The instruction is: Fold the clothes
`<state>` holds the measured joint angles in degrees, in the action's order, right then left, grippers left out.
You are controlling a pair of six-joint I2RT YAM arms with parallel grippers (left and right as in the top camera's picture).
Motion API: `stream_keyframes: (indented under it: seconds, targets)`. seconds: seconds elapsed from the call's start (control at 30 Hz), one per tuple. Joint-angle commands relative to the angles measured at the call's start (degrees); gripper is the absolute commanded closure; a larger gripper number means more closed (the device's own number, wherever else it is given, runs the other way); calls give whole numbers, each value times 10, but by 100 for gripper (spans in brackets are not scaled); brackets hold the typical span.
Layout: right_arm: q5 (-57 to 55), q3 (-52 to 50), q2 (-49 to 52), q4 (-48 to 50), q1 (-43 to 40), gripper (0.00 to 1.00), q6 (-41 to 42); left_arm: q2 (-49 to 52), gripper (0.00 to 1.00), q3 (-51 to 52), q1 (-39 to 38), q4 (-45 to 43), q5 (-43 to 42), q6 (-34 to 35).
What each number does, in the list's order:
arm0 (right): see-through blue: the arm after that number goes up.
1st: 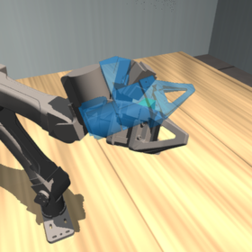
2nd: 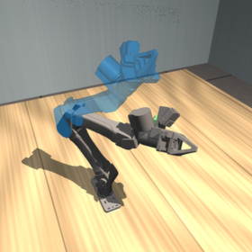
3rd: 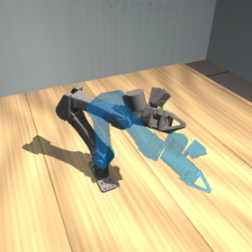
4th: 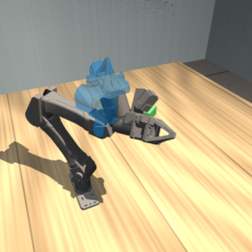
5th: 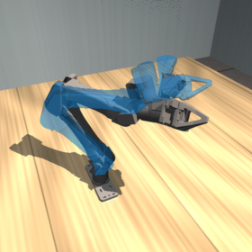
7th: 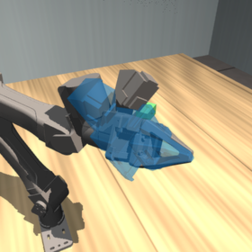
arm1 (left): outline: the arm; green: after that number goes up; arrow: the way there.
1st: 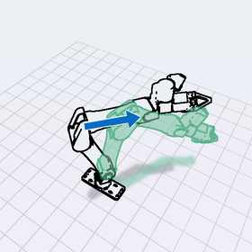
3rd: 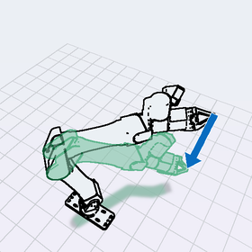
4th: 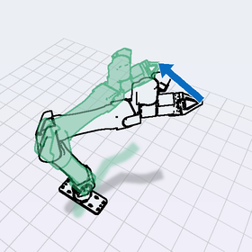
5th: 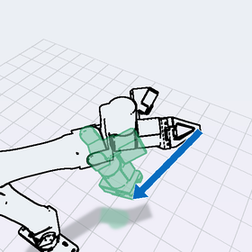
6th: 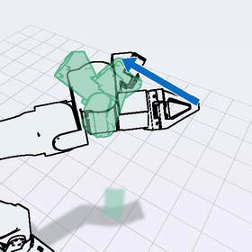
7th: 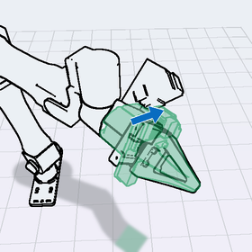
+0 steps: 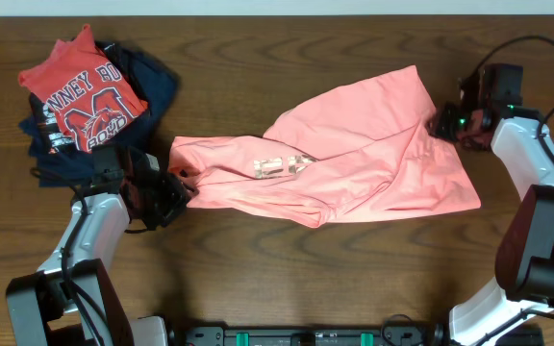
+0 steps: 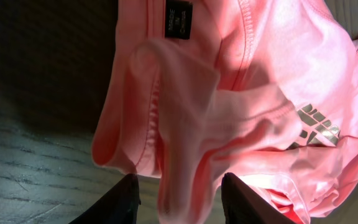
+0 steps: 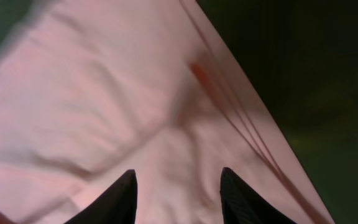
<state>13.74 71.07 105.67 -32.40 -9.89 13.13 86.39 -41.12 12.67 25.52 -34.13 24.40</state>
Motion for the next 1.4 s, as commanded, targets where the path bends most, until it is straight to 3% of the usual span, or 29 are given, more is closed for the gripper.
stream_keyframes:
  seconds: [0.0, 0.2, 0.47, 0.53, 0.6, 0.63, 0.67, 0.7, 1.0, 1.13, 1.27, 1.3, 1.33, 1.37]
  targets:
    - [-85, 0, -10, -64, -16, 57, -5, 2, 55, -11, 3, 1, 3, -1]
    - [-162, -48, -9, -127, -18, 56, -5, 2, 55, -11, 3, -3, 1, -1]
    - [-163, -149, -9, -56, -18, 48, -5, 2, 60, -11, 3, -109, -91, 19]
    - [-163, -161, -9, -46, -18, 55, -3, 2, 60, -11, 3, -136, -89, 21]
    - [-166, -165, -9, -48, -19, 76, -3, 2, 60, -11, 3, -143, -78, 21]
    - [-173, -165, -9, -54, -19, 91, -3, 2, 60, -11, 3, -139, -71, 21]
    - [-185, -165, -9, -62, -21, 99, 3, 2, 59, -11, 3, -134, -67, 20]
    - [-207, -165, -9, -74, -23, 99, 20, 2, 59, -11, 3, -126, -65, 21]
    - [-346, -165, -9, -196, -68, 99, 148, 2, 60, -11, 3, 8, -64, 15]
    - [-346, -163, -21, -217, -77, 97, 156, -6, 68, -12, 3, 22, -70, 9]
    - [-314, -137, -66, -228, -73, 90, 155, -32, 67, -36, -5, -3, -74, -9]
    - [-300, -127, -80, -233, -73, 87, 155, -36, 62, -50, -12, -5, -72, -20]
    - [-282, -114, -94, -236, -73, 83, 154, -37, 58, -70, -21, -5, -66, -33]
    - [-264, -102, -107, -238, -73, 73, 144, -37, 54, -87, -31, -4, -57, -41]
